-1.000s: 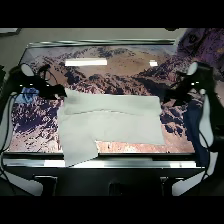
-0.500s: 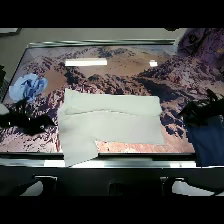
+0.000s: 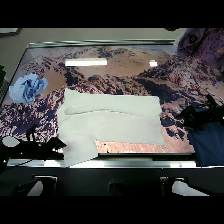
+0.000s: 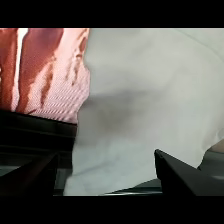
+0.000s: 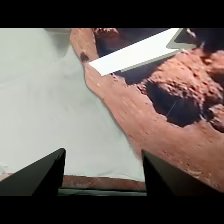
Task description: Fold the clothes and pants, and hang the long-sleeved shirts on hangers.
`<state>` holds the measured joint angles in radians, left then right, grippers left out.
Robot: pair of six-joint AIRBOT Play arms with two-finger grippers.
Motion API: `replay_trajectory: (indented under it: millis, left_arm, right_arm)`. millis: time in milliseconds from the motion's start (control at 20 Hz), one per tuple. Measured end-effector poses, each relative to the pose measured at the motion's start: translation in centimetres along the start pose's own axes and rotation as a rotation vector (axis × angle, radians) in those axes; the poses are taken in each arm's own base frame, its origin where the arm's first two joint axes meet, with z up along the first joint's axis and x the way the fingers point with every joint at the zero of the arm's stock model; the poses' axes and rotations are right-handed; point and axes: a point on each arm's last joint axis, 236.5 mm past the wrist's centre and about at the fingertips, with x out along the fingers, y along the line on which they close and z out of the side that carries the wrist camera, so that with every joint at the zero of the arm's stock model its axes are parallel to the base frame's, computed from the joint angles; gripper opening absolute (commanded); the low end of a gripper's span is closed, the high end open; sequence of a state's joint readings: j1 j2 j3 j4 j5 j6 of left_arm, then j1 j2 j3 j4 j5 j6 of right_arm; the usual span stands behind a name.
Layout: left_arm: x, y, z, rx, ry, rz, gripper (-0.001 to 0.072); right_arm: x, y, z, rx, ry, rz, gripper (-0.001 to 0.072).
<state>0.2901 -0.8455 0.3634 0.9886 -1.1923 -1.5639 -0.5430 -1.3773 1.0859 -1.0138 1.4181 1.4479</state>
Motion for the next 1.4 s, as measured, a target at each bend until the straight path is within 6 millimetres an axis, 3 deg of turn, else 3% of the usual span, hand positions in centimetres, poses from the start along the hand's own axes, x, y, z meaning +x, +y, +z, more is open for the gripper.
replay_trajectory:
  millis: [350, 600, 750, 800, 900, 950, 1000, 1400]
  left_arm:
    - [1.1, 0.0, 0.9, 0.014, -0.027, -0.026, 0.0667]
    - [2.1, -1.4, 1.1, 0.022, 0.000, -0.105, 0.0658]
    - [2.4, -2.3, 1.2, 0.035, 0.010, -0.152, 0.0637]
    - [2.5, -2.5, 1.2, 0.039, 0.014, -0.164, 0.0578]
    - [2.6, -2.6, 1.1, 0.046, 0.020, -0.173, 0.0158]
    - [2.6, -3.0, 1.1, 0.045, 0.024, -0.187, 0.0067]
    - [2.6, -3.2, 0.8, 0.048, 0.037, -0.199, 0.0020]
    - [2.4, -3.7, 0.0, 0.070, 0.068, -0.225, 0.0017]
  right_arm:
    - [0.0, 0.3, -0.1, 0.002, 0.003, 0.014, 0.0550]
    - [0.0, 0.2, -0.2, -0.001, 0.006, 0.009, 0.0554]
    - [0.1, -0.9, -0.4, -0.006, 0.014, -0.034, 0.0555]
    - [0.3, -1.2, -0.5, -0.004, 0.018, -0.044, 0.0556]
    - [0.8, -1.8, -0.9, 0.006, 0.029, -0.056, 0.0555]
    - [1.2, -2.2, -1.3, 0.014, 0.039, -0.059, 0.0555]
    - [1.7, -2.5, -1.7, 0.023, 0.052, -0.062, 0.0555]
    - [5.4, -3.6, -6.0, 0.076, 0.160, -0.011, 0.0556]
